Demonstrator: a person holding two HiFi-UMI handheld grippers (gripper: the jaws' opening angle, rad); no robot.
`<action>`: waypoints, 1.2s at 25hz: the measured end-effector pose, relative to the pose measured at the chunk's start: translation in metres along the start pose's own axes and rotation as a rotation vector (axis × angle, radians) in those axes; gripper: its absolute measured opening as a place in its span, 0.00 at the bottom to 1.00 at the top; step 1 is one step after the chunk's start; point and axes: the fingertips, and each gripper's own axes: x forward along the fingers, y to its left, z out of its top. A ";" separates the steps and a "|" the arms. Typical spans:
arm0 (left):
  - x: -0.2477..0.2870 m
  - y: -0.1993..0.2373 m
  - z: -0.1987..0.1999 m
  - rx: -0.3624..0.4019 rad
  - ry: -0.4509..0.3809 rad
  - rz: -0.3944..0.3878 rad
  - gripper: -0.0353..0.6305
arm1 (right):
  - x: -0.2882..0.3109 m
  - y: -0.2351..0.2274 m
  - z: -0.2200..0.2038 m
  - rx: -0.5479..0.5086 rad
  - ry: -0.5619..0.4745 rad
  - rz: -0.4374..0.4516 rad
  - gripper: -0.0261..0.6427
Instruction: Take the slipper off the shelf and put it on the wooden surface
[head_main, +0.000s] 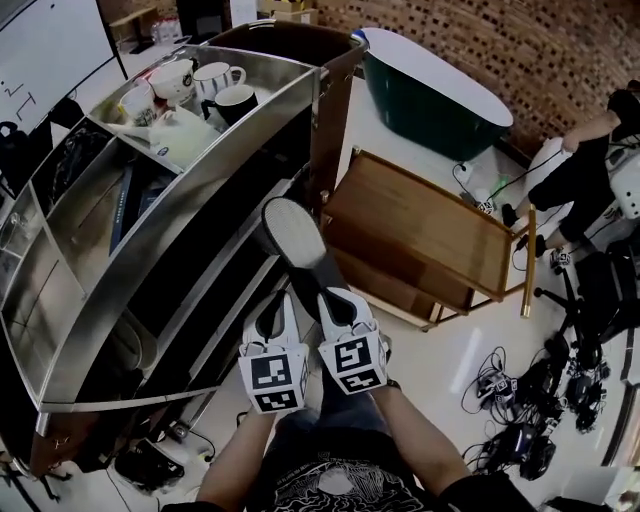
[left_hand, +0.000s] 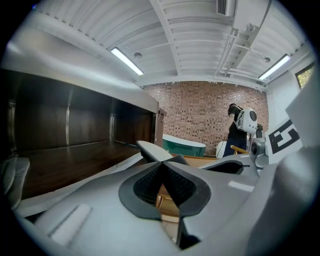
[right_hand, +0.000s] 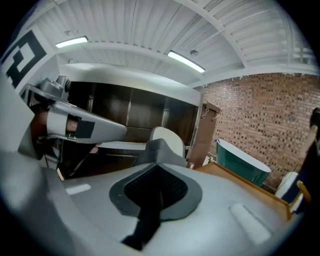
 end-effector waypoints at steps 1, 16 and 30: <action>0.005 -0.005 -0.002 0.003 0.001 -0.008 0.06 | -0.002 -0.006 -0.006 0.009 0.003 -0.015 0.06; 0.082 -0.069 -0.074 0.015 0.116 -0.117 0.06 | 0.007 -0.064 -0.128 0.142 0.138 -0.135 0.06; 0.140 -0.063 -0.132 -0.022 0.128 -0.108 0.06 | 0.049 -0.087 -0.223 0.223 0.216 -0.195 0.06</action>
